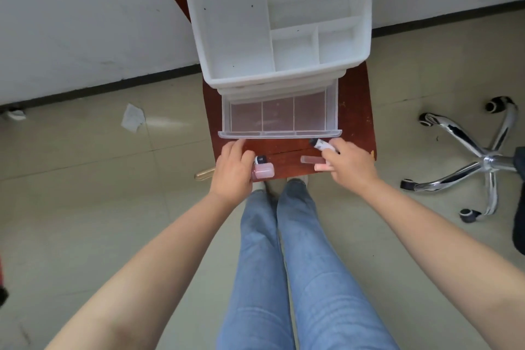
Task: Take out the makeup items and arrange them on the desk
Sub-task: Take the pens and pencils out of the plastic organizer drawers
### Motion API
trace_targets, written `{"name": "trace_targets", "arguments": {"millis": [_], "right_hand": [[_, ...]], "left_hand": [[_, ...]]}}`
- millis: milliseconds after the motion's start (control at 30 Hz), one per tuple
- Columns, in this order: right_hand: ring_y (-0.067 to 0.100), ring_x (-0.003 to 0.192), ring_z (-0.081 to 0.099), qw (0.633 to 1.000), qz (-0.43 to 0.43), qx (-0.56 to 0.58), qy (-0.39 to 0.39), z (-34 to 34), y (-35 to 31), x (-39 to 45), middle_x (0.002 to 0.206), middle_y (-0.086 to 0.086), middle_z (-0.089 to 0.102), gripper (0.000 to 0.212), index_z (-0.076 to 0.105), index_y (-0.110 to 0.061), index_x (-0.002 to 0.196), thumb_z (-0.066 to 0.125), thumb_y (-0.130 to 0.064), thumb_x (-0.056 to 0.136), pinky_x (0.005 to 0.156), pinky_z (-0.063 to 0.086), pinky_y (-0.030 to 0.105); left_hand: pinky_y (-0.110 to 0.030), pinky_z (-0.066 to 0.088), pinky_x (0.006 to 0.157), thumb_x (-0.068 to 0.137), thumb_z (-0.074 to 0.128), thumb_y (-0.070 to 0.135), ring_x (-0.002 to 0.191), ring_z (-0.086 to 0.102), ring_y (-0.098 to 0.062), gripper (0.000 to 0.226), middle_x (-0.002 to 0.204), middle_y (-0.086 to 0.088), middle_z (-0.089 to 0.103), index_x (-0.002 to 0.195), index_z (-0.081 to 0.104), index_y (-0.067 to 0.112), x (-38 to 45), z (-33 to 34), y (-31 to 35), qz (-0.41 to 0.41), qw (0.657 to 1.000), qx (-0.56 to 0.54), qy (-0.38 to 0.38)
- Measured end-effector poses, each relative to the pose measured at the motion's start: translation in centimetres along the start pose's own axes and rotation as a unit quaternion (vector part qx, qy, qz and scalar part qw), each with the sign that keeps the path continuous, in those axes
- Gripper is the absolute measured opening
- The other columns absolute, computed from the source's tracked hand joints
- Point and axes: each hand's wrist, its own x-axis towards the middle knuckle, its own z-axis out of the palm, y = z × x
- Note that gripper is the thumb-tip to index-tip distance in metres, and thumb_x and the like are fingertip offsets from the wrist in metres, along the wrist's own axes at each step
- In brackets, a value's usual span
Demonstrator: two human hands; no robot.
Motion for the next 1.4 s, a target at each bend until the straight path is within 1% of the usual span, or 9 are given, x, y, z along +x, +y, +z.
{"name": "trace_targets", "arguments": {"millis": [133,400,567,633,733,900,1133,1300,1400], "right_hand": [[0.025,0.043,0.057,0.998,-0.025,-0.001,0.065,-1.8,0.5,1.1,0.058,0.011,0.06,0.038,0.064,-0.005,0.059,0.082,0.005,0.027,0.033,0.036,0.017],[0.026,0.047,0.059,0.983,-0.024,-0.007,0.18,-5.3,1.1,4.8,0.062,0.011,0.064,0.038,0.07,-0.006,0.069,0.08,0.007,0.035,0.035,0.04,0.019],[0.028,0.049,0.059,0.978,-0.044,-0.039,0.202,-5.7,0.0,6.8,0.06,0.015,0.062,0.04,0.067,-0.002,0.066,0.079,0.007,0.029,0.033,0.037,0.018],[0.029,0.051,0.06,0.98,-0.06,-0.011,0.189,-4.6,-0.4,6.2,0.06,0.014,0.061,0.038,0.066,-0.003,0.065,0.08,0.006,0.031,0.033,0.038,0.018],[0.032,0.061,0.061,0.991,-0.082,0.008,0.107,-2.9,-0.2,5.7,0.069,0.016,0.063,0.037,0.067,-0.003,0.073,0.08,0.004,0.039,0.038,0.044,0.025],[0.033,0.113,0.045,0.998,0.045,0.038,0.032,-2.2,2.0,8.5,0.117,0.015,0.054,0.037,0.052,-0.012,0.124,0.05,-0.01,0.087,0.077,0.047,0.04],[0.034,0.102,0.05,0.996,0.063,0.036,0.052,-2.6,1.7,8.9,0.107,0.018,0.057,0.029,0.056,-0.004,0.113,0.053,-0.007,0.084,0.069,0.044,0.037],[0.029,0.049,0.058,0.977,0.072,0.022,0.198,-3.3,0.1,2.5,0.06,0.013,0.061,0.035,0.064,-0.002,0.064,0.078,0.009,0.034,0.034,0.04,0.022],[0.027,0.045,0.057,0.959,0.162,0.03,0.231,-5.0,-0.2,-2.3,0.059,0.012,0.06,0.034,0.063,-0.005,0.058,0.082,0.006,0.033,0.032,0.039,0.022]], "left_hand": [[-0.037,0.026,0.105,0.081,0.048,0.007,0.134,0.02,-0.029,0.033,0.149,-0.015,0.02,0.114,0.049,0.004,0.5,-1.3,-0.4,0.025,0.995,0.07,-0.062],[-0.04,0.03,0.102,0.08,0.049,0.0,0.133,0.022,-0.035,0.021,0.152,-0.024,0.007,0.1,0.052,-0.001,3.0,-2.9,0.6,0.009,0.999,0.046,-0.016],[-0.044,0.044,0.075,0.066,0.064,-0.004,0.104,0.05,-0.043,0.022,0.118,-0.029,0.051,0.087,0.057,-0.004,5.3,-3.8,1.0,0.055,0.993,0.104,0.01],[-0.04,0.046,0.065,0.062,0.068,-0.004,0.085,0.055,-0.04,0.024,0.096,-0.024,0.058,0.083,0.058,-0.003,5.5,-3.7,0.9,0.079,0.987,0.137,-0.001],[-0.037,0.036,0.086,0.083,0.048,0.005,0.111,0.041,-0.033,0.024,0.122,-0.016,0.045,0.107,0.05,0.004,5.8,-2.9,-0.1,0.019,0.986,0.15,-0.067],[-0.041,0.032,0.098,0.087,0.048,0.011,0.129,0.027,-0.034,0.028,0.144,-0.02,0.024,0.115,0.048,0.004,7.1,-3.0,-1.0,0.005,0.982,0.172,-0.076],[-0.036,0.036,0.09,0.088,0.046,0.012,0.114,0.04,-0.032,0.026,0.126,-0.015,0.043,0.114,0.048,0.005,7.2,-3.4,-0.1,-0.004,0.976,0.199,-0.088],[-0.035,0.038,0.083,0.088,0.044,0.012,0.103,0.048,-0.03,0.023,0.114,-0.011,0.049,0.111,0.046,0.007,4.9,-4.7,3.1,0.036,0.966,0.243,-0.082],[-0.037,0.037,0.083,0.09,0.041,0.013,0.102,0.05,-0.032,0.022,0.113,-0.013,0.049,0.111,0.045,0.007,4.1,-6.6,7.1,0.109,0.957,0.265,-0.049]]}}
